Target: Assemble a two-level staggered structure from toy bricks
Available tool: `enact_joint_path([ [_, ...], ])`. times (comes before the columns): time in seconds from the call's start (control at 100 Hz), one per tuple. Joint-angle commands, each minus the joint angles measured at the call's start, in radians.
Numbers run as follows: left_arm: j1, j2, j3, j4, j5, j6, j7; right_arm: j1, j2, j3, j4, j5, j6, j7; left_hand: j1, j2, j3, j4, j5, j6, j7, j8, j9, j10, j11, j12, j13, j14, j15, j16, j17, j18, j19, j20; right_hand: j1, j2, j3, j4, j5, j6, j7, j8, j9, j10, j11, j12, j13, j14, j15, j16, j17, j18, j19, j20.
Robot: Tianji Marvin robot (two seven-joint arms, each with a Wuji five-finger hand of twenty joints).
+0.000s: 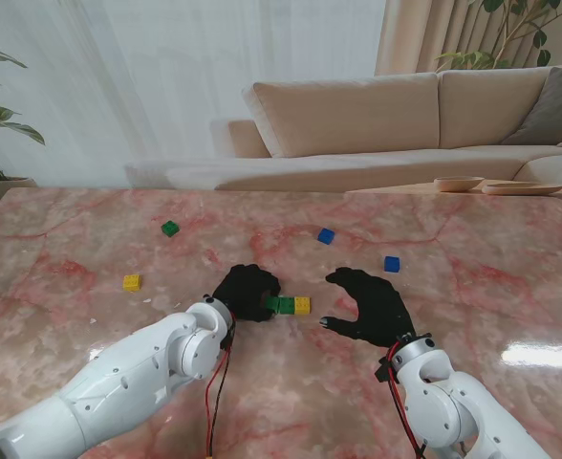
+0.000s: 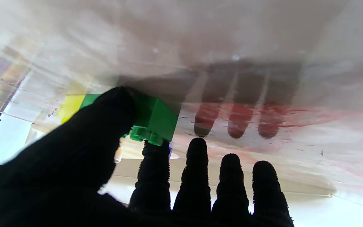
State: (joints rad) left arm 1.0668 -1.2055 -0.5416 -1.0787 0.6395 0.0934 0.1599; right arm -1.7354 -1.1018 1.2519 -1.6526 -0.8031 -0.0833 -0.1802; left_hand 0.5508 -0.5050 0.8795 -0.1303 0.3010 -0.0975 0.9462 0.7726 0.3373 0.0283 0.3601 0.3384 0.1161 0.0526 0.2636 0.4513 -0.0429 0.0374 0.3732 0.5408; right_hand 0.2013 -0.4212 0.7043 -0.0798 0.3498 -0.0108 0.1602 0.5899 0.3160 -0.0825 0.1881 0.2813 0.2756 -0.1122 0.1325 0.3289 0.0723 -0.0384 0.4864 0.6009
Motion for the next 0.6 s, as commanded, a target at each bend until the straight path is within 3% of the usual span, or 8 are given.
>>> enact_joint_path([
  [0.0,0.0,-0.003,0.005,0.007,0.001,-0.003,0.003,-0.007,-0.001,0.0,0.001,0.004,0.005,0.013,-0.039,-0.015,0.038,0.016,0.003,0.001,0.027,0.024,-0.04,0.0,-0.02,0.01,-0.021,0.024,-0.017,0.006,-0.014,-0.004,-0.034,0.017,0.009,0.009,0.02,0.013,-0.014,-0.013,-0.011,-0.014,-0.026,0.013,0.005,-0.002,-0.022,0.005,0.002,-0.006,-0.009,0.001,0.004,-0.002],
  [0.59,-0.005,-0.006,0.013,0.014,-0.007,-0.004,0.0,-0.005,-0.002,-0.001,0.006,0.007,0.0,0.011,-0.064,-0.007,0.011,0.012,0.008,0.008,0.031,0.063,-0.039,0.003,-0.025,0.01,-0.02,0.025,-0.021,0.004,-0.017,-0.006,-0.048,0.022,0.008,0.009,0.021,0.013,-0.013,-0.015,-0.01,-0.014,-0.029,0.013,0.006,-0.003,-0.025,0.005,0.002,-0.006,-0.006,0.003,0.006,-0.001],
])
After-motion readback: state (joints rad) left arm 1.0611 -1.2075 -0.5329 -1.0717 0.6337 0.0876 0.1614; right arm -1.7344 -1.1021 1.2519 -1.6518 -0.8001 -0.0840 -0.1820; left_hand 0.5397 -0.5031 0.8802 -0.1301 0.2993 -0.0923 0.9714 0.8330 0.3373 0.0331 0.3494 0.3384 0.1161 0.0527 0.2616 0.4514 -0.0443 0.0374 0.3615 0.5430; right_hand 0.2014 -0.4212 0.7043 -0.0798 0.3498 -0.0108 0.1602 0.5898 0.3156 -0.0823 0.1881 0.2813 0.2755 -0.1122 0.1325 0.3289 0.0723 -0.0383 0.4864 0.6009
